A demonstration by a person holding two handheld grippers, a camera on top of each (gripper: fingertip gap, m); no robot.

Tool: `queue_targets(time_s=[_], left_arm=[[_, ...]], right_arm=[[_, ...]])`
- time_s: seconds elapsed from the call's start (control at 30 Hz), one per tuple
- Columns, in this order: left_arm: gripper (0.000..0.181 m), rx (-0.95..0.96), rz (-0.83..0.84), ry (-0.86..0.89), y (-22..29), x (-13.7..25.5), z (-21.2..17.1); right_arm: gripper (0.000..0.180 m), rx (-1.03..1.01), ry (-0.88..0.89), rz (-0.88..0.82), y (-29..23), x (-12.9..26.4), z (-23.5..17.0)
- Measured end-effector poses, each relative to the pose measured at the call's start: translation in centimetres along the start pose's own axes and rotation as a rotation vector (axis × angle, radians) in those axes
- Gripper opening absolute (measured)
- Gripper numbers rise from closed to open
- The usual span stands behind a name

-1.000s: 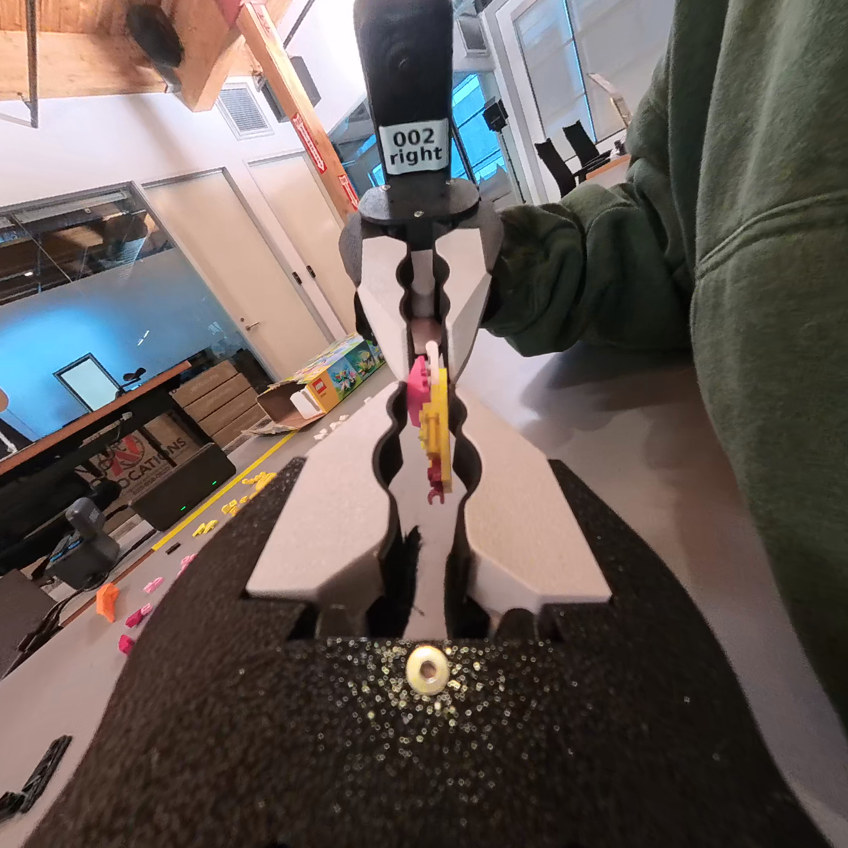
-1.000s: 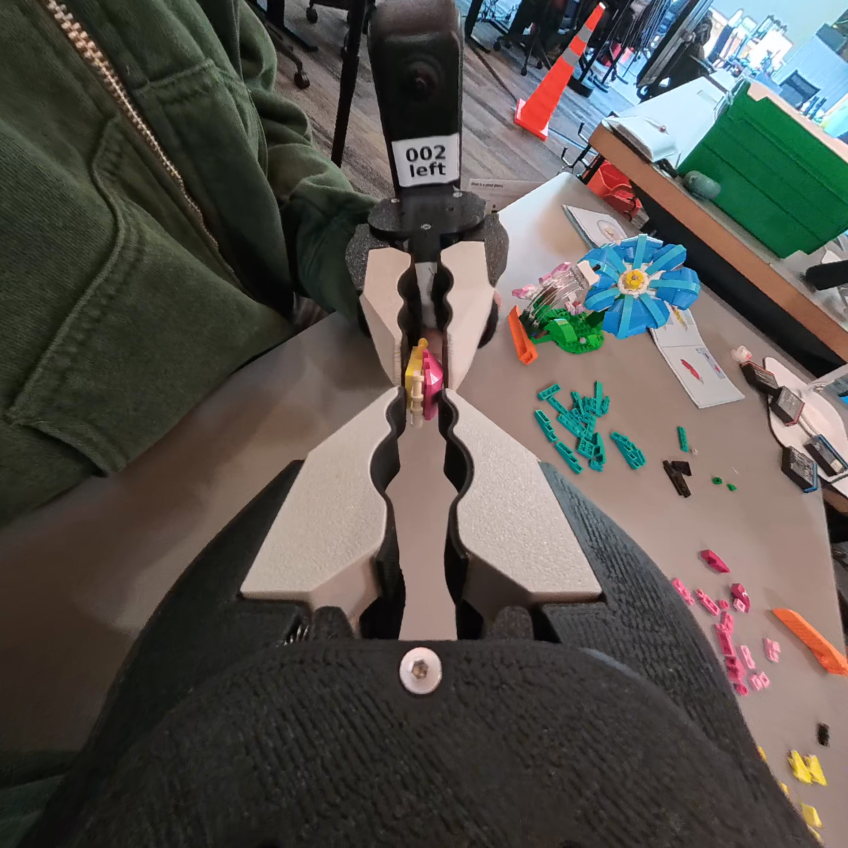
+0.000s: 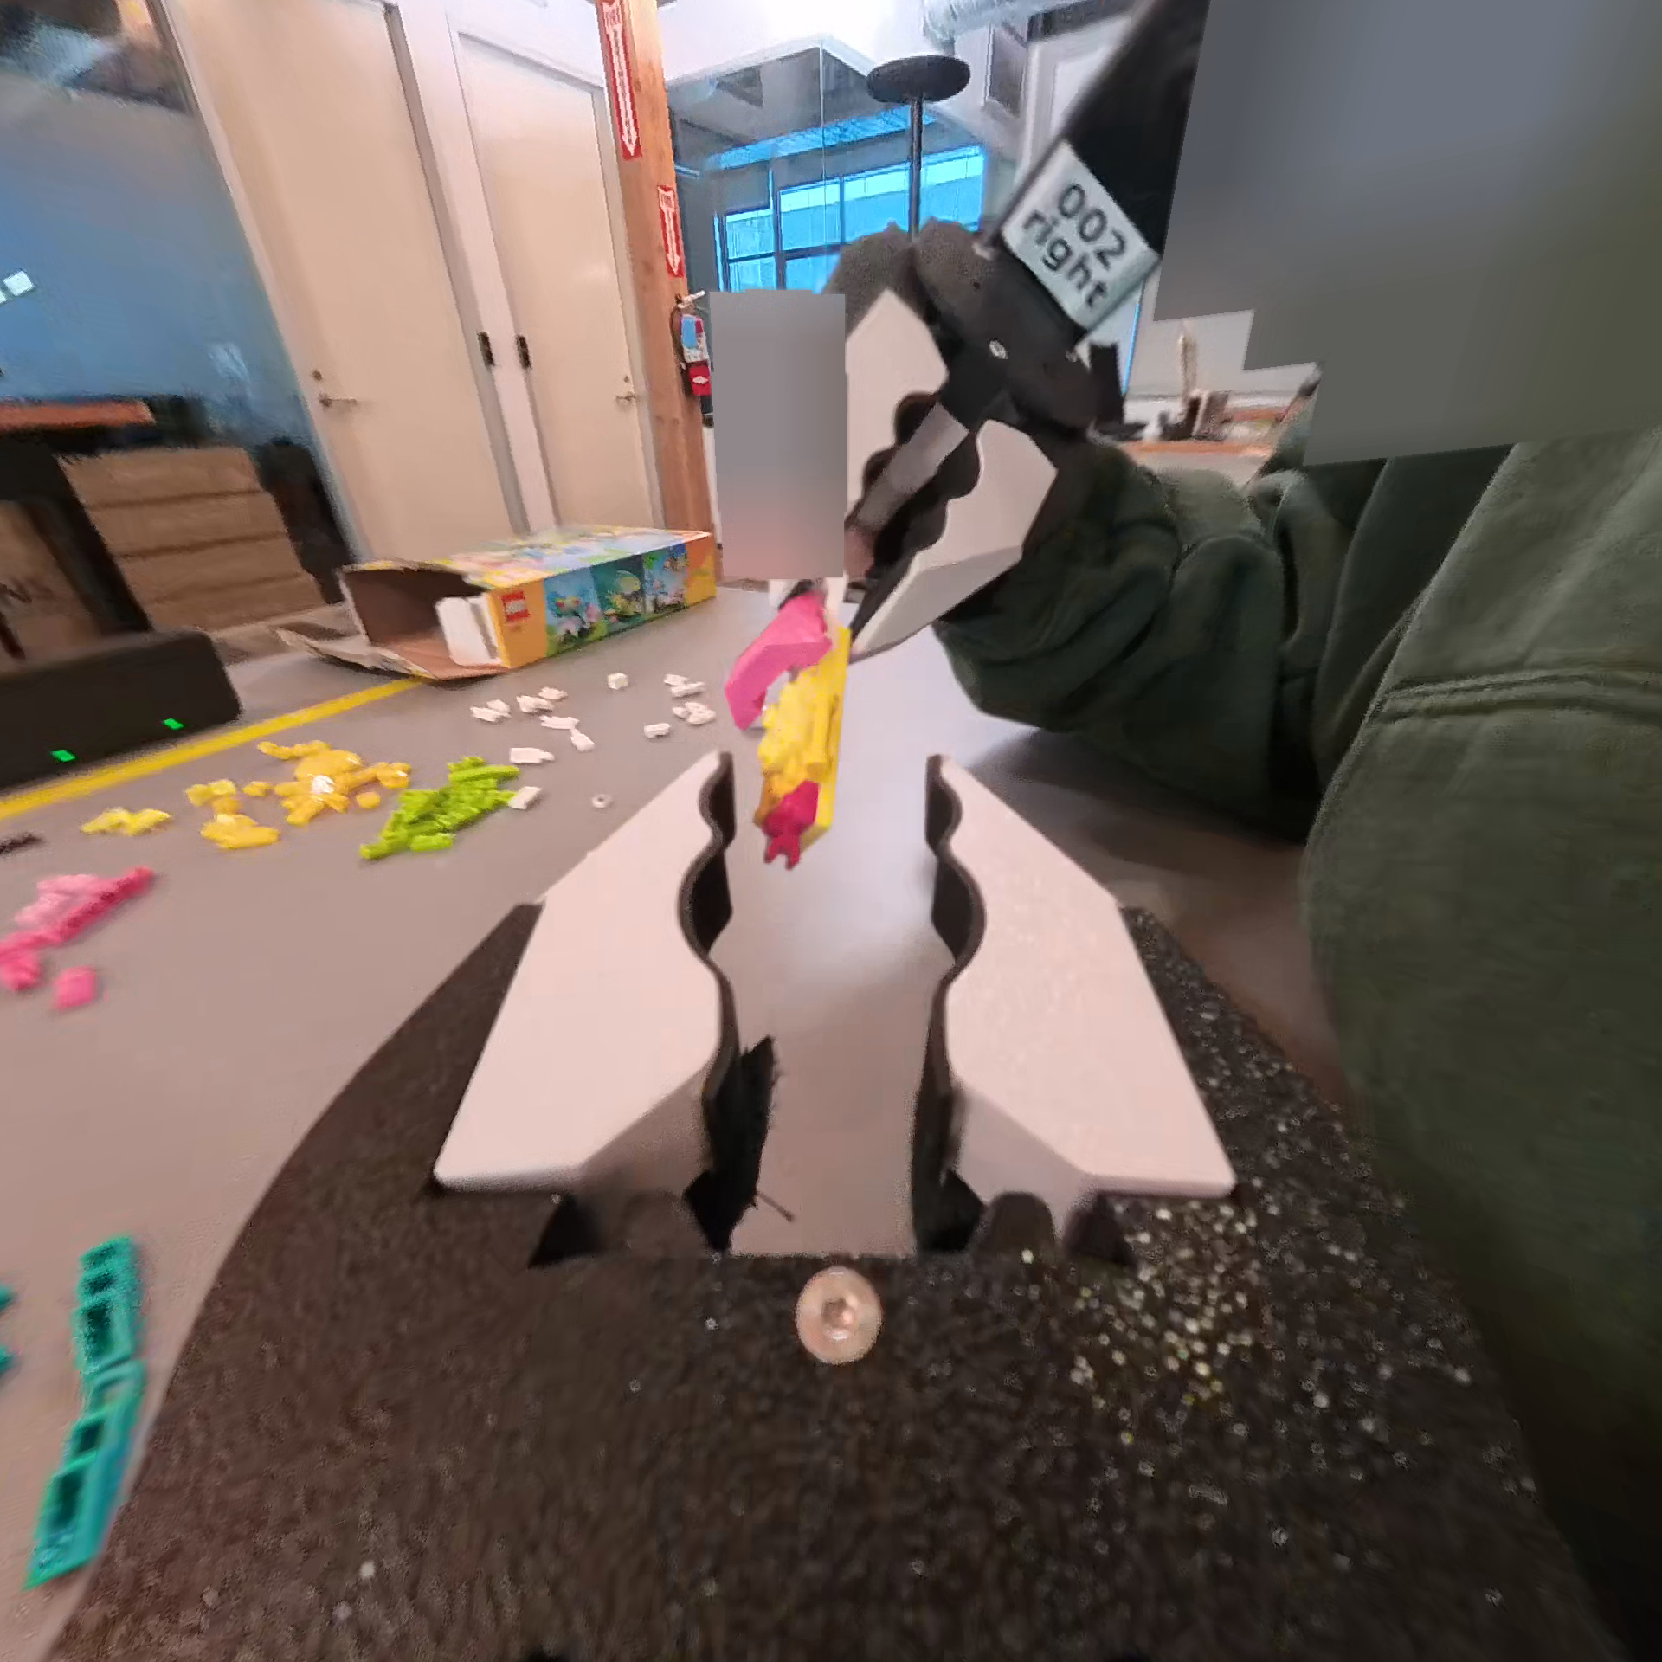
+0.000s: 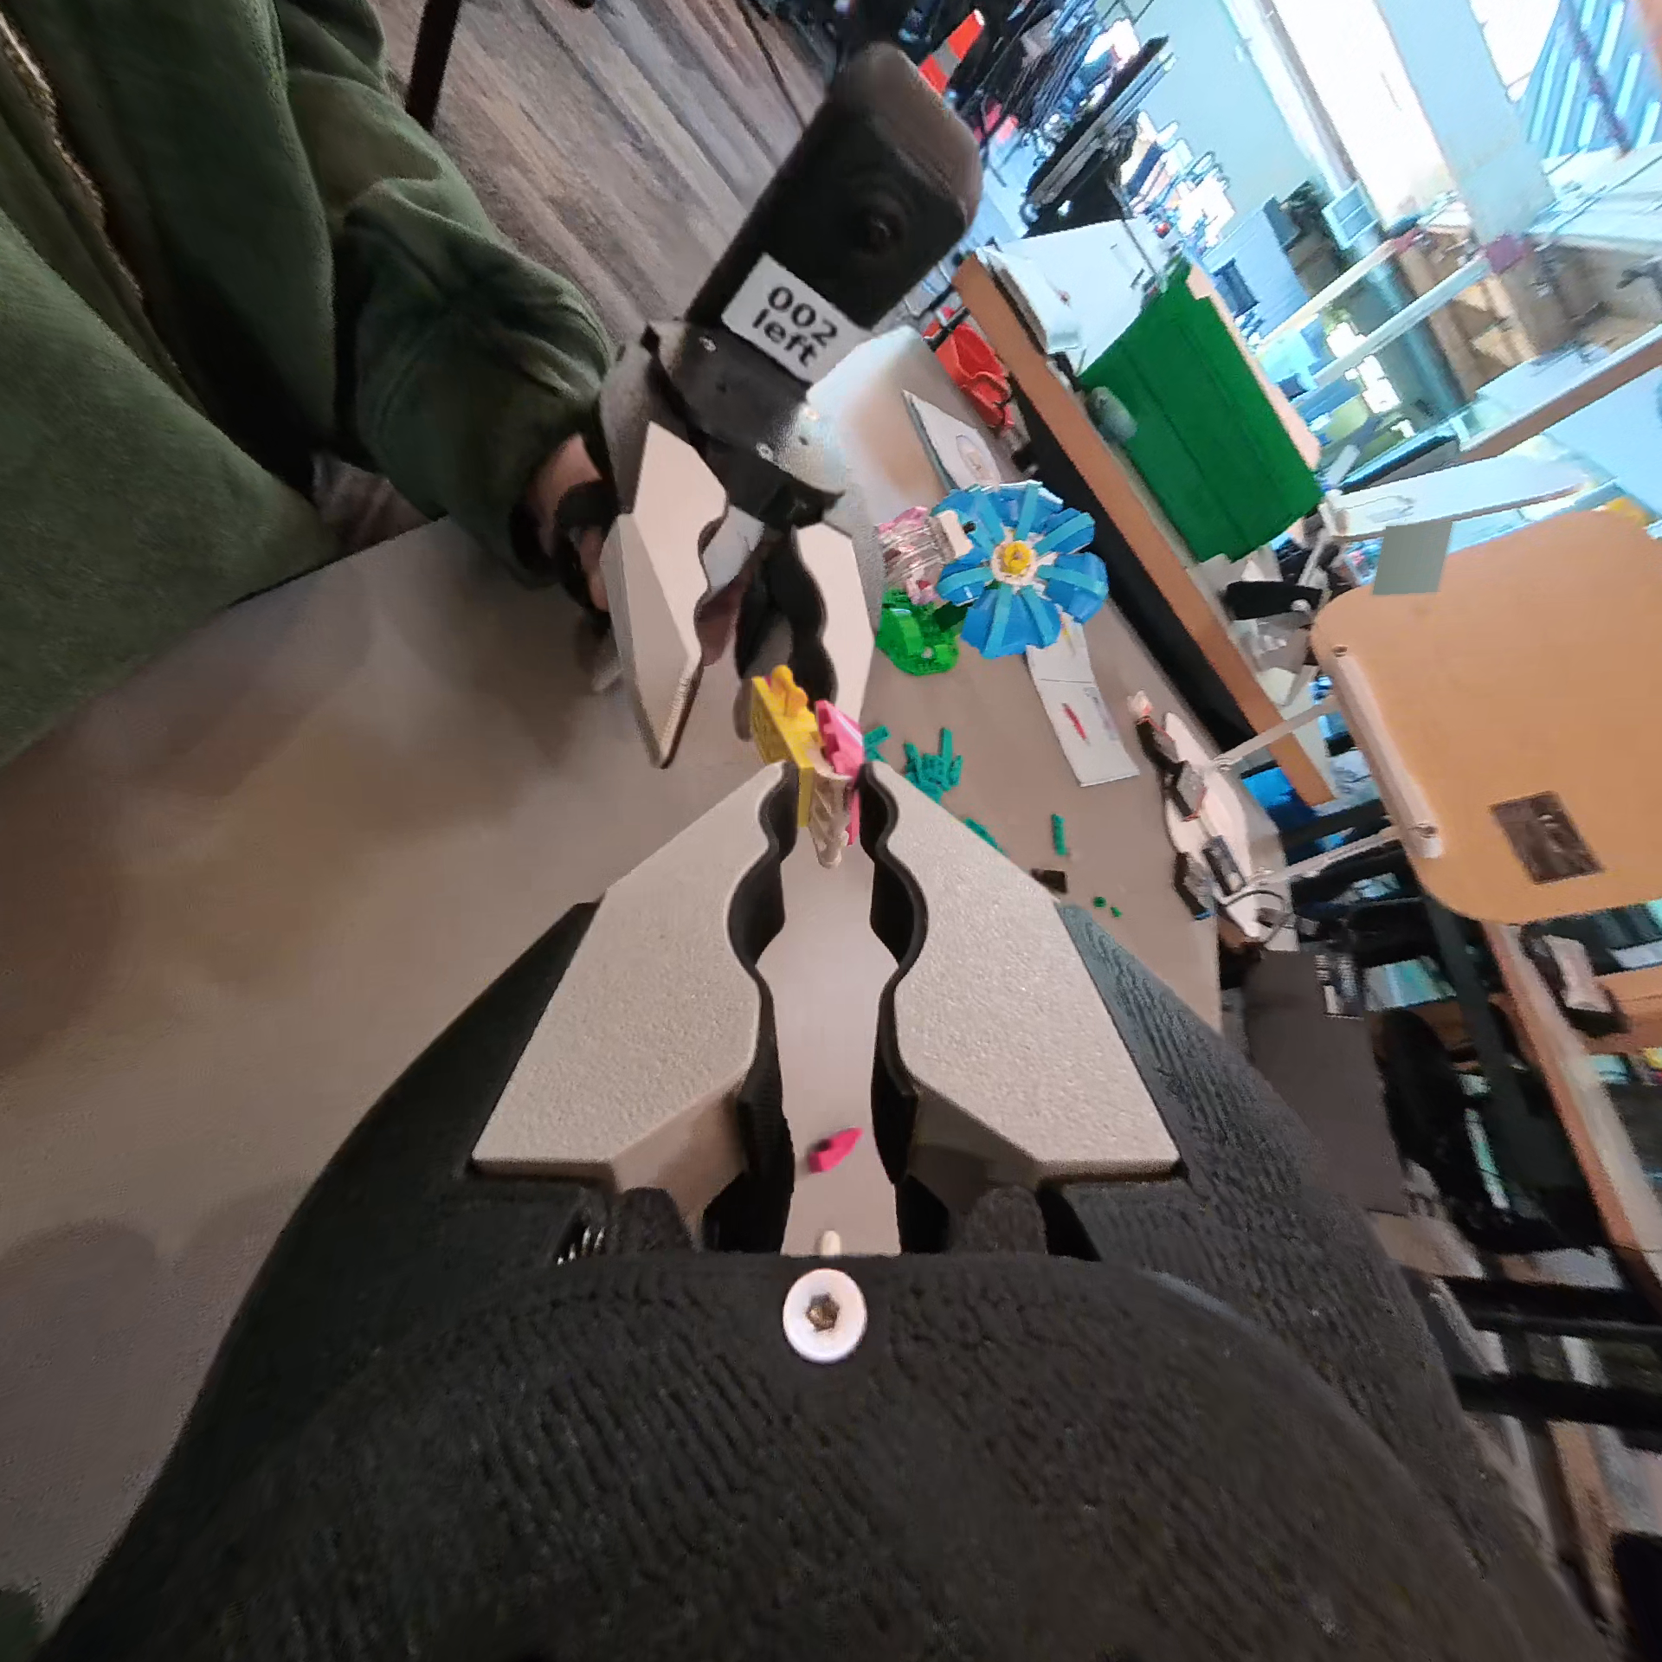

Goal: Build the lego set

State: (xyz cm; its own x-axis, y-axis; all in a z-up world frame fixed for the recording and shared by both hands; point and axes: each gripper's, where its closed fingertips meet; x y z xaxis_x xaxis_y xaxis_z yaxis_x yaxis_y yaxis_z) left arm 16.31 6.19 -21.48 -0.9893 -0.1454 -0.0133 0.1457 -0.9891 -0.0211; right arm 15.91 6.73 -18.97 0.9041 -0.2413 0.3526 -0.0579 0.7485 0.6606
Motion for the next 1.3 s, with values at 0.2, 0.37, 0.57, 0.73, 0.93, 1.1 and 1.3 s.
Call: queue_targets(time_s=[0.2, 0.37, 0.57, 0.73, 0.93, 1.1, 1.3], left_arm=[[0.019, 0.202, -0.083, 0.094, 0.0, 0.3, 1.4], [0.017, 0.199, -0.086, 0.122, 0.2, 0.4, 1.9], [0.015, -0.018, 0.045, 0.06, -0.4, 0.7, 2.0], [0.016, -0.071, 0.073, 0.031, -0.4, 0.9, 2.2], [0.036, 0.015, 0.038, 0.097, -0.5, 1.7, 3.2], [0.032, -0.353, 0.163, 0.055, 0.2, 1.6, 3.5], [0.009, -0.529, 0.246, 0.011, 0.1, 1.7, 3.5]], right_arm=[[0.012, 0.103, 0.015, -0.033, 0.0, 0.2, 0.9], [0.012, 0.167, 0.019, -0.063, 0.1, 0.3, 1.6], [0.012, 0.293, -0.045, -0.118, 0.3, 0.0, 1.4], [0.012, 0.365, -0.082, -0.142, 0.3, -0.1, 1.4], [0.012, 0.271, -0.056, -0.177, 1.4, 0.5, 1.7], [0.011, 0.155, 0.029, -0.147, 1.5, 0.9, 2.2], [0.011, 0.16, 0.025, -0.1, 0.8, 0.6, 2.0]])
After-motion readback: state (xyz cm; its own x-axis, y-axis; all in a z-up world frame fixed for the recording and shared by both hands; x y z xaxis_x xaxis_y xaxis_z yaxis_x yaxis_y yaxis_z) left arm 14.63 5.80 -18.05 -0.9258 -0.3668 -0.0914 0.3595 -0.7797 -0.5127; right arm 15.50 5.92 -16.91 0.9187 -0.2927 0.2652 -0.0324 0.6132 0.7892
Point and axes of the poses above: each gripper's, where its closed fingertips meet, x back along the fingers, z out of its top, y = z × x across the jaws, and after that the axes turned 1 degree about -y, right-handed
